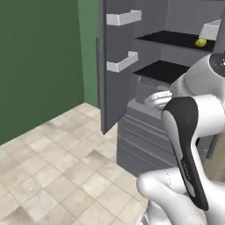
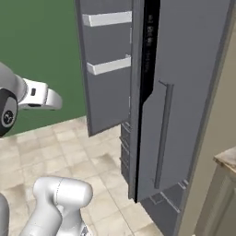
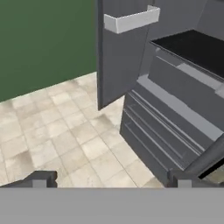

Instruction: Grab the onion and lemon from the fridge, place them in the blender, close the lid, and turn on the blender to create a marinade.

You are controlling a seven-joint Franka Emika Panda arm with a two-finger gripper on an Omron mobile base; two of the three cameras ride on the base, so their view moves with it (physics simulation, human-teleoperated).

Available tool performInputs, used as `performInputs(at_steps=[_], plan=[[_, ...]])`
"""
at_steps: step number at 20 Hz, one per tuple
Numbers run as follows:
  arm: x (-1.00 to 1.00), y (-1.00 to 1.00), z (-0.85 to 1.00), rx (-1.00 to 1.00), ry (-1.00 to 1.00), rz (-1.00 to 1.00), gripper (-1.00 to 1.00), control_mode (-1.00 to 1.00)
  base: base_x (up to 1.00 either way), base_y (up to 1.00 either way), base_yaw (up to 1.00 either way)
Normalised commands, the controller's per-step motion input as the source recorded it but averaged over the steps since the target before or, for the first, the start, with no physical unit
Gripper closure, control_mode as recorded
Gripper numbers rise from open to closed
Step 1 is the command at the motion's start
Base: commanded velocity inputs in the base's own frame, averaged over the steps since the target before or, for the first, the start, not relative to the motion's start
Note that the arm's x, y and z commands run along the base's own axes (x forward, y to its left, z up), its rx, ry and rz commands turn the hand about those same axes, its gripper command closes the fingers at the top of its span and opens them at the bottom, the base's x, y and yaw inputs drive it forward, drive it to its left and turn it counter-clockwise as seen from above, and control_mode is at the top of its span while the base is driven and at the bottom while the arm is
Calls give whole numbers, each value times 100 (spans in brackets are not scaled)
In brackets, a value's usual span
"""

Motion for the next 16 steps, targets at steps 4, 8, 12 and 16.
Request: performInputs(at_steps=[4, 8, 12, 16], plan=[[0, 0, 0, 0, 0, 0, -100, 100, 78, 74, -72], [0, 0, 0, 0, 0, 0, -100, 100, 88, 77, -66], [0, 0, 0, 0, 0, 0, -100, 100, 63, 54, -70], [0, 0, 0, 0, 0, 0, -100, 100, 33, 31, -79]])
